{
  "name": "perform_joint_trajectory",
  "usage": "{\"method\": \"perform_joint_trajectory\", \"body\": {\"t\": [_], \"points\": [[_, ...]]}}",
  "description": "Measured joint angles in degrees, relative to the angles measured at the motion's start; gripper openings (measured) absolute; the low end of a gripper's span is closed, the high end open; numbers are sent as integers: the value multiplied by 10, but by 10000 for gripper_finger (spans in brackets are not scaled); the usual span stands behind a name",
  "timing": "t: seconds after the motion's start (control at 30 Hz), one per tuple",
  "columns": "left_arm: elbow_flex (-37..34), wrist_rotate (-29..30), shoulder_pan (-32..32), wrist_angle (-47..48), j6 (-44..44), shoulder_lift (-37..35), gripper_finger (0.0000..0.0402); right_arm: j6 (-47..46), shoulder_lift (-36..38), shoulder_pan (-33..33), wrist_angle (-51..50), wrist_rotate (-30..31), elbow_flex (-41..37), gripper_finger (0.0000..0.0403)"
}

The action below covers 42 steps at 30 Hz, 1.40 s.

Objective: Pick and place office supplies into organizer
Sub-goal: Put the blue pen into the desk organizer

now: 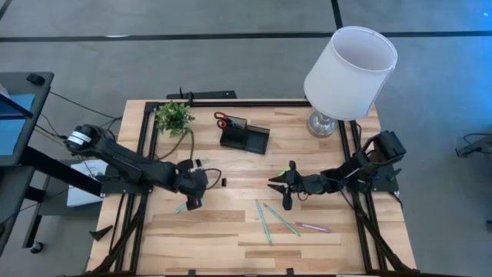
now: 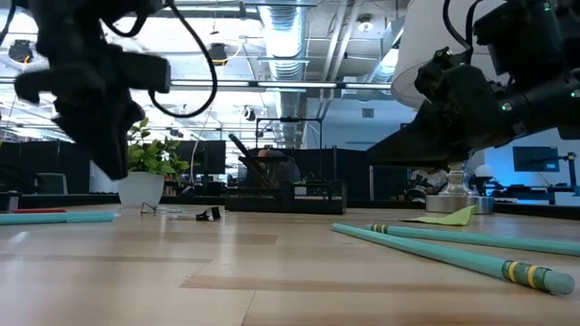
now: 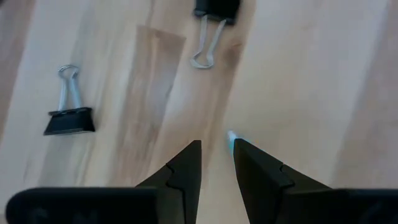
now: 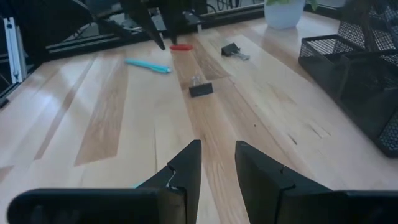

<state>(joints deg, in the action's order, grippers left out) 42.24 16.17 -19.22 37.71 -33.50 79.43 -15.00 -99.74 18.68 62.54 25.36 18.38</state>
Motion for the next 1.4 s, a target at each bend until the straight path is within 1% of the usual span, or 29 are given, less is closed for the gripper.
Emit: {"method": "perform_joint_trajectory", "body": {"t": [0.07,0.17,0.2,0.27,0.33,0.47,0.57,0.67,0.8,0.9,0.97,1.1,1.2,1.27,1.4], "points": [[0,14,-14,3,-21,14,91,0,0,0,1,0,0,93],[0,17,-33,3,-52,23,91,0,1,1,1,0,0,93],[0,28,-40,2,-67,23,91,0,1,1,1,0,0,93],[0,67,-56,2,-101,20,91,0,1,1,1,0,0,93],[0,126,-79,8,-141,8,91,0,1,1,1,0,0,93],[0,215,-128,15,-199,-10,91,0,1,1,1,-1,0,93],[1,264,-171,30,-251,-13,91,0,1,1,1,-1,0,93],[-3,298,-219,60,-329,-13,91,0,1,2,1,-2,0,93],[-17,324,-274,119,-426,-14,91,0,1,5,1,-4,0,93],[-39,344,-318,154,-517,-25,91,-1,1,5,1,-4,0,93],[-55,368,-346,163,-567,-39,91,-1,1,4,3,-4,0,93],[-91,460,-414,166,-650,-84,91,1,1,3,9,-4,0,93],[-118,536,-457,159,-687,-114,91,2,1,3,12,-3,0,93],[-137,543,-474,140,-692,-126,91,3,1,3,14,-3,0,93],[-176,521,-482,65,-693,-126,91,4,1,3,14,-2,0,93]]}}
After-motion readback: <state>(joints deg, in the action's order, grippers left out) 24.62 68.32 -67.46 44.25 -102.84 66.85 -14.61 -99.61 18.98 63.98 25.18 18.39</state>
